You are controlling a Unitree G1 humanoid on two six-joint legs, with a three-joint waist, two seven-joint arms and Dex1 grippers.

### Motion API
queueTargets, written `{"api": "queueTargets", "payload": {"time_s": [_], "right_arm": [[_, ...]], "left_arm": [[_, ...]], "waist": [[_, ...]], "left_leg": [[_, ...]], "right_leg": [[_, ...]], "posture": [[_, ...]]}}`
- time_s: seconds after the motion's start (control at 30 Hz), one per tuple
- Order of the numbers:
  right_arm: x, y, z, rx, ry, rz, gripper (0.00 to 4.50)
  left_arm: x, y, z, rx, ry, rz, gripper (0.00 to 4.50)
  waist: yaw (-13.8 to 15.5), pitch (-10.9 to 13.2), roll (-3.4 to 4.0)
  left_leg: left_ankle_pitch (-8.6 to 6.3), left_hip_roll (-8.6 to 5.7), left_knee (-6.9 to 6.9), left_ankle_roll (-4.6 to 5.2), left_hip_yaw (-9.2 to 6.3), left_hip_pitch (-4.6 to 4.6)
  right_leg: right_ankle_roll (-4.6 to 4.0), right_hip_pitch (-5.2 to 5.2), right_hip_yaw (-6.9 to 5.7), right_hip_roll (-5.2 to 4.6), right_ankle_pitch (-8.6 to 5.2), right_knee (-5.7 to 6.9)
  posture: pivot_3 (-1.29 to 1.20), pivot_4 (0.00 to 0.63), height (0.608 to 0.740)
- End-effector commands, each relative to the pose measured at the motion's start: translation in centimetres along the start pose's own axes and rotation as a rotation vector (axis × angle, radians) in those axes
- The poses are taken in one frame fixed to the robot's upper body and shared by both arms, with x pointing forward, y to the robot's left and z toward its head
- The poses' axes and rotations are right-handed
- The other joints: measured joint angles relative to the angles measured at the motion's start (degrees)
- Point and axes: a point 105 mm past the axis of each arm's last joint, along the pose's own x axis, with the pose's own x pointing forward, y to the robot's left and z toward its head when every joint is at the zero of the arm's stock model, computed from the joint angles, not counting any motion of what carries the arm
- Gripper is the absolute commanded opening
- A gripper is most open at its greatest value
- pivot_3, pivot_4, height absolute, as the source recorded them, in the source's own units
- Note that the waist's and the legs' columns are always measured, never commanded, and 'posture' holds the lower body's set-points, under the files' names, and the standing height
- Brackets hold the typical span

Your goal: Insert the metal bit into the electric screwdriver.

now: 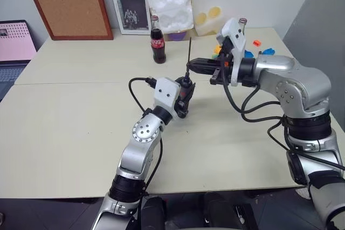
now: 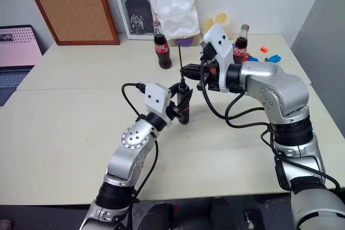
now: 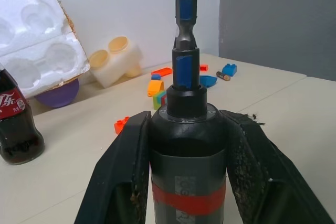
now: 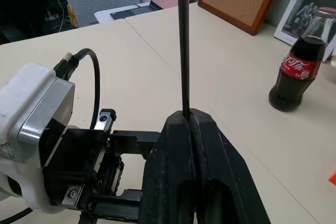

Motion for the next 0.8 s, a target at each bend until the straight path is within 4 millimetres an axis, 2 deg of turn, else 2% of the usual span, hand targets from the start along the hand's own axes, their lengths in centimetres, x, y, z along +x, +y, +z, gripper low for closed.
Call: {"api": "queueTargets", "payload": {"time_s": [0.03, 0.33, 0.63, 0.8], "right_arm": [[0.4, 0.4, -2.0, 0.030, 0.097, 0.047, 0.00], [0.5, 0.5, -1.6, 0.008, 0.068, 0.042, 0.00], [-0.4, -0.3, 0.7, -0.015, -0.031, -0.001, 1.83], [-0.9, -0.2, 1.3, -0.007, -0.055, 0.015, 2.96]], "left_arm": [[-0.1, 0.4, 0.1, 0.023, 0.001, 0.015, 1.65], [-0.1, 0.3, 0.1, 0.022, 0.002, 0.016, 1.65], [-0.2, 0.3, 0.1, 0.020, 0.002, 0.017, 1.65], [-0.2, 0.3, 0.0, 0.019, 0.002, 0.017, 1.65]], "waist": [[0.0, 0.0, 0.00], [0.0, -0.1, 0.06], [0.0, 0.0, 0.10], [0.0, 0.0, 0.10]], "left_leg": [[0.00, 0.00, 0.00, 0.00, 0.00, 0.00], [0.00, 0.00, 0.00, 0.00, 0.00, 0.01], [0.00, 0.00, -0.03, 0.00, 0.01, -0.06], [0.00, 0.00, -0.04, 0.00, 0.00, -0.06]], "right_leg": [[0.00, 0.00, 0.00, 0.00, 0.00, 0.00], [0.00, 0.01, 0.00, 0.00, 0.00, 0.01], [0.00, -0.06, 0.00, -0.01, 0.00, -0.03], [0.00, -0.06, -0.02, -0.01, 0.00, -0.03]], "posture": [[0.00, 0.150, 0.740], [0.00, 0.150, 0.740], [0.00, 0.150, 0.740], [0.00, 0.150, 0.740]]}}
